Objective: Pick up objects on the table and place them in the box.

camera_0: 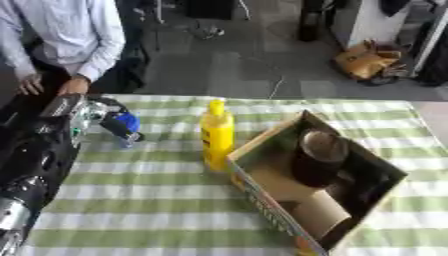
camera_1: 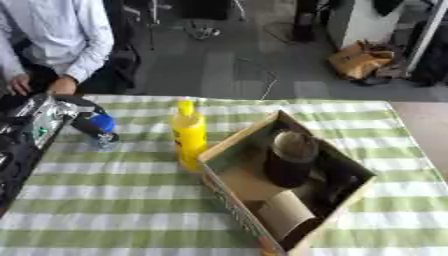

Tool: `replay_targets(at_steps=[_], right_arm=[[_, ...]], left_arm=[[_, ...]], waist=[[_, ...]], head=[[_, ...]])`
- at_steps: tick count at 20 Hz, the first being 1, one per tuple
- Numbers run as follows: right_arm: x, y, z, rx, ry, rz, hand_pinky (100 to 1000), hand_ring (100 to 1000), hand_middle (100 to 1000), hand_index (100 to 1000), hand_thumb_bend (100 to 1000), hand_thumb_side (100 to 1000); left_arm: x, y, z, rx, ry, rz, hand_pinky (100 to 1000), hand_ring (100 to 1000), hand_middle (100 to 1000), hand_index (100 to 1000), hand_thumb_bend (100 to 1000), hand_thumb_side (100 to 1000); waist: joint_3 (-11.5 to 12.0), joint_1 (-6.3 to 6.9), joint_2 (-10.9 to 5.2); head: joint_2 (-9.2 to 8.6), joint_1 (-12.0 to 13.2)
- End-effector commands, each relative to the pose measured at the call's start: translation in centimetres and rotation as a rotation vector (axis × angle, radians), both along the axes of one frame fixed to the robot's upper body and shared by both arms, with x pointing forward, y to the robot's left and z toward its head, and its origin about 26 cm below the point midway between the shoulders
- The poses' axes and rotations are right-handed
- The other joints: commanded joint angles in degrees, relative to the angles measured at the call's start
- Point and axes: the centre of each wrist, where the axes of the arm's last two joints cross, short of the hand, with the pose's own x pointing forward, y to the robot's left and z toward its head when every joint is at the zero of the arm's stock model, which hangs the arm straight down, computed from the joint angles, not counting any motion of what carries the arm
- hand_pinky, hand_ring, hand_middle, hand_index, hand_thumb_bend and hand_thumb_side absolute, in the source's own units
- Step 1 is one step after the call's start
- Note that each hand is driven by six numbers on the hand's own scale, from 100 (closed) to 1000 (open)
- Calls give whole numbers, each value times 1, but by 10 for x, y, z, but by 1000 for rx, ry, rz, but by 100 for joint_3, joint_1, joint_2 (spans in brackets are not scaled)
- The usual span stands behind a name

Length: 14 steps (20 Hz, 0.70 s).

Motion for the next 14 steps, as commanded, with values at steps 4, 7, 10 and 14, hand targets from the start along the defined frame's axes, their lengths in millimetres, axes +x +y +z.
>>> replay_targets(at_steps=[4,7,10,14], right_arm=[[-4,-1,8,2,-46,9,834,820,654,560,100,1000],[-4,-1,8,3,-45,10,834,820,653,557,100,1000],[-4,-1,8,5,-47,11,834,819,651,556,100,1000],[-4,-2,8,7,-48,11,834,819,649,554,100,1000]], left_arm=[[-1,3,10,62,6,14,939,922,1000,1000,517,627],[0,2,10,63,11,7,826,841,1000,1000,497,595],[1,0,10,45,22,3,672,735,941,1000,465,567],[2,-3,10,4,33,0,392,576,800,1000,412,552]], waist=[[-27,11,-90],[-29,12,-90],[-30,14,-91],[-36,18,-90]], head=[[-57,19],[-54,20],[-53,18],[-53,12]])
